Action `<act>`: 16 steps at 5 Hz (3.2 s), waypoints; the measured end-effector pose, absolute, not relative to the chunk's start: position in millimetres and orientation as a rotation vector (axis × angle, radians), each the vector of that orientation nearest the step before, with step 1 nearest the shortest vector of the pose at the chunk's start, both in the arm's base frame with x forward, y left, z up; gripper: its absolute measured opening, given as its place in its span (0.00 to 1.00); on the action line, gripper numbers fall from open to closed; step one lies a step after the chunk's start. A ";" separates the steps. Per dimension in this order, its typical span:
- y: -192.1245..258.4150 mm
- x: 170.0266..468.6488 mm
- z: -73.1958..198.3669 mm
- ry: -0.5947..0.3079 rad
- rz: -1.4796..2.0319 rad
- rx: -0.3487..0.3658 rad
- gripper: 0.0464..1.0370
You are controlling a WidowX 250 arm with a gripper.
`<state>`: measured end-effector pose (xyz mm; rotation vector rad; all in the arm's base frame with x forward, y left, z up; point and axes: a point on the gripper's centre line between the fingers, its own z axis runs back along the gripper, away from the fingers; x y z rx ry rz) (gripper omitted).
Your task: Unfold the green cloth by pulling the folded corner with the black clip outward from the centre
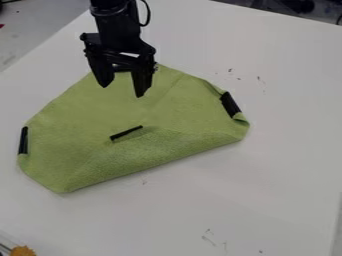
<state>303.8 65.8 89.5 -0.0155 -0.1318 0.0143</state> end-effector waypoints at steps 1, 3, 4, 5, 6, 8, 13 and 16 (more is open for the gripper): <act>66.4 301.4 80.3 -0.105 0.021 -0.018 0.96; 64.8 307.5 63.9 -0.136 -0.007 0.091 0.96; 63.2 313.2 53.0 -0.153 -0.054 0.125 0.96; 65.7 317.5 29.6 -0.168 -0.085 0.104 0.96; 64.2 317.5 16.5 -0.180 -0.077 0.070 0.96; 61.8 315.4 10.7 -0.186 -0.059 0.057 0.91; 44.9 309.5 57.2 -0.137 -0.129 0.209 0.01; -4.0 288.0 36.2 -0.178 -0.040 0.001 0.01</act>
